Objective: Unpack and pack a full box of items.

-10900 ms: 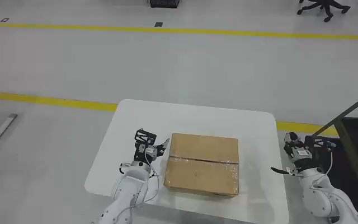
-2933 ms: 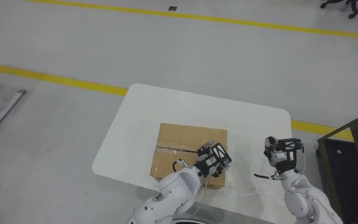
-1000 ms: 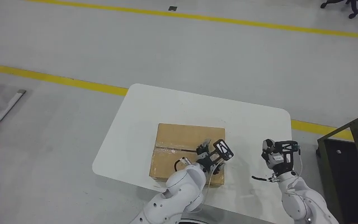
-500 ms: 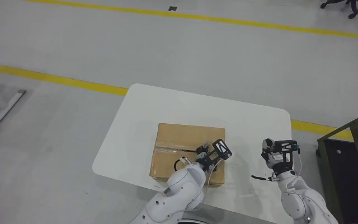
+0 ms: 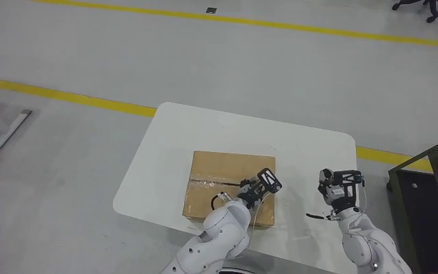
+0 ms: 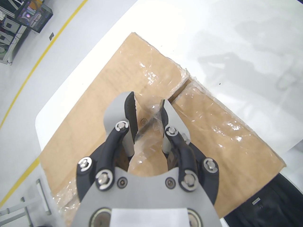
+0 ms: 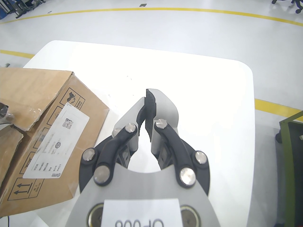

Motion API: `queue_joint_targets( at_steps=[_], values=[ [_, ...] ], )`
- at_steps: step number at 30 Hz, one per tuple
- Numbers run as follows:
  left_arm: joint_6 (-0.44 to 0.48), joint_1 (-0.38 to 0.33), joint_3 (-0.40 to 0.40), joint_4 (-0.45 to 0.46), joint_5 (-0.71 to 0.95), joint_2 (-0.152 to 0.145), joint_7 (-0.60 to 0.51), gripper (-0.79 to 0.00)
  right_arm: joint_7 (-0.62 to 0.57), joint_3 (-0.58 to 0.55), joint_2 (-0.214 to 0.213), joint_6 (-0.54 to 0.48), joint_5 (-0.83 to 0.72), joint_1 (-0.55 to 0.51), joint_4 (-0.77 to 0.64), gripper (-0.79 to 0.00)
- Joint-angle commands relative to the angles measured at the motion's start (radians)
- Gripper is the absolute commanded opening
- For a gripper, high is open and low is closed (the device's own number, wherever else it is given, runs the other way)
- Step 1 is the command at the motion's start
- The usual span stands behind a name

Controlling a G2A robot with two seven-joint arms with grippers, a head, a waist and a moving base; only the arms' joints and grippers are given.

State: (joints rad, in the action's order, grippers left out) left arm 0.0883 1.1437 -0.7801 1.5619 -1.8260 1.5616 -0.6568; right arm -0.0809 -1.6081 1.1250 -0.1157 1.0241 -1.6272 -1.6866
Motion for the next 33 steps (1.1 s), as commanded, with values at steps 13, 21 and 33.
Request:
queue_joint_targets(
  at_steps=[13,21,33],
  values=[
    [0.032,0.061,-0.095,0.072,0.049,-0.016,0.025,-0.785,-0.017,0.020,0.006,-0.010,0.006,0.030,0.009,-0.785],
    [0.061,0.122,-0.183,0.192,0.014,-0.038,0.007,-0.785,-0.040,0.036,0.010,-0.061,-0.047,0.047,-0.002,-0.785],
    [0.034,0.264,-0.414,0.362,-0.024,-0.078,0.019,-0.785,-0.070,0.093,0.014,-0.226,-0.122,0.082,0.015,-0.785]
  ],
)
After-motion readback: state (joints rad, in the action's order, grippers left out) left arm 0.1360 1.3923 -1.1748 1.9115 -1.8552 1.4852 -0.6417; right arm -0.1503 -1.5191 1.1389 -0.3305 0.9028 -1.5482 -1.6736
